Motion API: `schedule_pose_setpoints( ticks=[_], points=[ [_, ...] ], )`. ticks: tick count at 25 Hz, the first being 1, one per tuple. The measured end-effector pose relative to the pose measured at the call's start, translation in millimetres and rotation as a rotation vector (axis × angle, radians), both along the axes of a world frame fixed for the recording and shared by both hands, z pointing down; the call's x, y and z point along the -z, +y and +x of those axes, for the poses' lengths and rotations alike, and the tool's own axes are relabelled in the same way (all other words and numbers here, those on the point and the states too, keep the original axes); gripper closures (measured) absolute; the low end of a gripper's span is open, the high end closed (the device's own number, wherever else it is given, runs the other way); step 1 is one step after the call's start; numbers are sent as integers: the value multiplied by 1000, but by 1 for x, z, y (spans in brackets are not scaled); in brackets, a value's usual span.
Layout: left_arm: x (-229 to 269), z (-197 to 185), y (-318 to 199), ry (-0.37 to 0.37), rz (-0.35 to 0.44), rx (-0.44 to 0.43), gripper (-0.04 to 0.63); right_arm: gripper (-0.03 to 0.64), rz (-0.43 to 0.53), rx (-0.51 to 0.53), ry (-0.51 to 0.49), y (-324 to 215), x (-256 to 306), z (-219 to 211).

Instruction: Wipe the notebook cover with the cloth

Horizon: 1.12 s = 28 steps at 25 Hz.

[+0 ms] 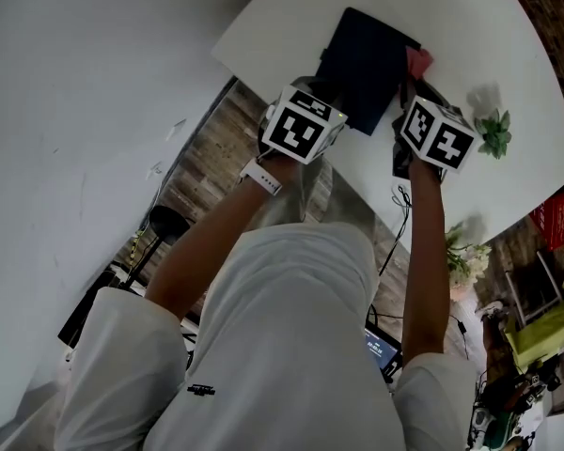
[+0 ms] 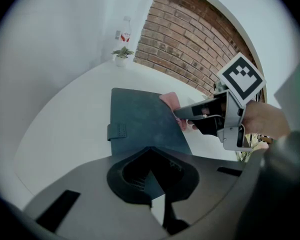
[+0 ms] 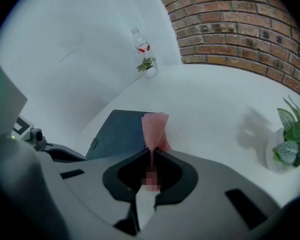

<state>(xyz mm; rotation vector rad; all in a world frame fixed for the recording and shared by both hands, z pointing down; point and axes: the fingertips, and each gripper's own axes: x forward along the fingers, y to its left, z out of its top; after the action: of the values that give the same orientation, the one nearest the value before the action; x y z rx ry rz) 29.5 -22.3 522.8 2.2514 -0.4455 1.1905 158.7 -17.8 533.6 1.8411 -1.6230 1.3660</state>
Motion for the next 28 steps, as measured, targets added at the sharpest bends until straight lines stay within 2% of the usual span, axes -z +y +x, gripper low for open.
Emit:
schedule_pose_setpoints(
  ticks=[8, 22, 28],
  points=[
    [-2, -1, -1, 29, -19, 14, 583, 588, -19, 2, -16, 30, -2, -25],
    [-1, 0, 0, 36, 47, -3, 583, 588, -46, -20, -63, 79, -3, -65],
    [1, -4, -2, 47, 77, 17, 583, 584, -66, 30, -138, 95, -1, -88]
  ],
)
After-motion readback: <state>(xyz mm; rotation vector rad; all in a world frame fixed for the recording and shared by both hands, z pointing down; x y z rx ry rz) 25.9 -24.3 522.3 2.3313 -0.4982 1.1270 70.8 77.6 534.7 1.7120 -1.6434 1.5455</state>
